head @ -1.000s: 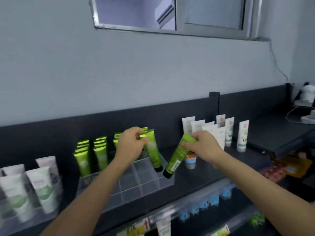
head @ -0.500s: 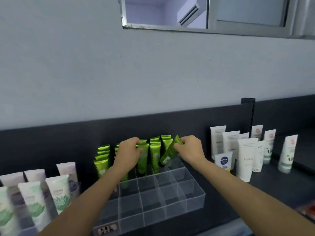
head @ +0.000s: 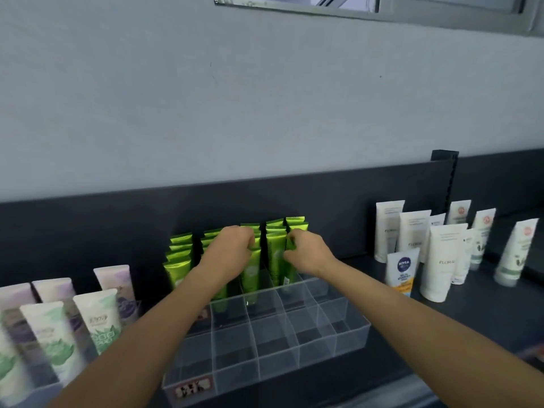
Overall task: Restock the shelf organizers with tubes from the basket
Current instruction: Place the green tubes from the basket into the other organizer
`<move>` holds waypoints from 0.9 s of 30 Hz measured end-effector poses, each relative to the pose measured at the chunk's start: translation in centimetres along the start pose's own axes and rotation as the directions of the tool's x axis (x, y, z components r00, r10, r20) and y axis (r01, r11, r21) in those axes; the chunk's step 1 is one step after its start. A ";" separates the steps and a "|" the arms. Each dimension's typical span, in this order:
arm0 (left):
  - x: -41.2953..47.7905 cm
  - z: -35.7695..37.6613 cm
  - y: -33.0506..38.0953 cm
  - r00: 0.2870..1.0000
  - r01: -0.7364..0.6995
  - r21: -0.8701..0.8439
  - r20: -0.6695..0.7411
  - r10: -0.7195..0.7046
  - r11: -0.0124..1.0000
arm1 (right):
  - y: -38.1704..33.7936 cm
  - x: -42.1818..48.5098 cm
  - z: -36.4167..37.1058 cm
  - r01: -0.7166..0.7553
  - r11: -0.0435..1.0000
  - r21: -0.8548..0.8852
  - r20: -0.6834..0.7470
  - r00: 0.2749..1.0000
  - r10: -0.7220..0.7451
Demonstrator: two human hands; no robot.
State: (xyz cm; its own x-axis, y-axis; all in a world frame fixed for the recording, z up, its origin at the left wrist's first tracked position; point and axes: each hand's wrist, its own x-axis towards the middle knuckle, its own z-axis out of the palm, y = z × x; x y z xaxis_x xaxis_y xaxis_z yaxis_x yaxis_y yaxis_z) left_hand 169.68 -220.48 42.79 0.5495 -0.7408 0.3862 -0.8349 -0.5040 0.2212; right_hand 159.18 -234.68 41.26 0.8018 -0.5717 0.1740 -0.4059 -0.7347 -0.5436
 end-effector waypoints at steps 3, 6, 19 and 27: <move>-0.3 -0.1 -0.1 1.000 -0.015 0.010 -0.007 0.015 1.000 | 0.2 0.0 -0.8 0.097 0.995 -0.026 0.043 0.994 -0.096; -0.5 -0.3 -0.1 0.999 -0.028 0.023 -0.018 0.028 0.999 | 0.5 -0.1 -1.6 0.205 0.969 -0.135 0.137 0.973 -0.187; -0.6 -0.6 0.5 0.991 -0.085 -0.047 -0.112 0.079 0.995 | 0.9 1.3 -0.7 0.096 0.969 0.229 0.015 0.995 -0.102; -0.9 0.1 0.5 0.989 -0.087 -0.078 -0.124 0.077 0.993 | 0.9 1.0 0.3 0.004 0.937 0.348 -0.069 0.997 0.021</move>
State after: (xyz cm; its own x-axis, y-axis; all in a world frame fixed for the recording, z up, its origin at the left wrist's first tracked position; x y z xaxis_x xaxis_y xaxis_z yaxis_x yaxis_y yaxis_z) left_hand 168.80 -220.13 42.44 0.4755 -0.7169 0.5098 -0.8794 -0.4016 0.2556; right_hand 159.78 -235.85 40.67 0.7612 -0.6106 0.2185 -0.2244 -0.5641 -0.7946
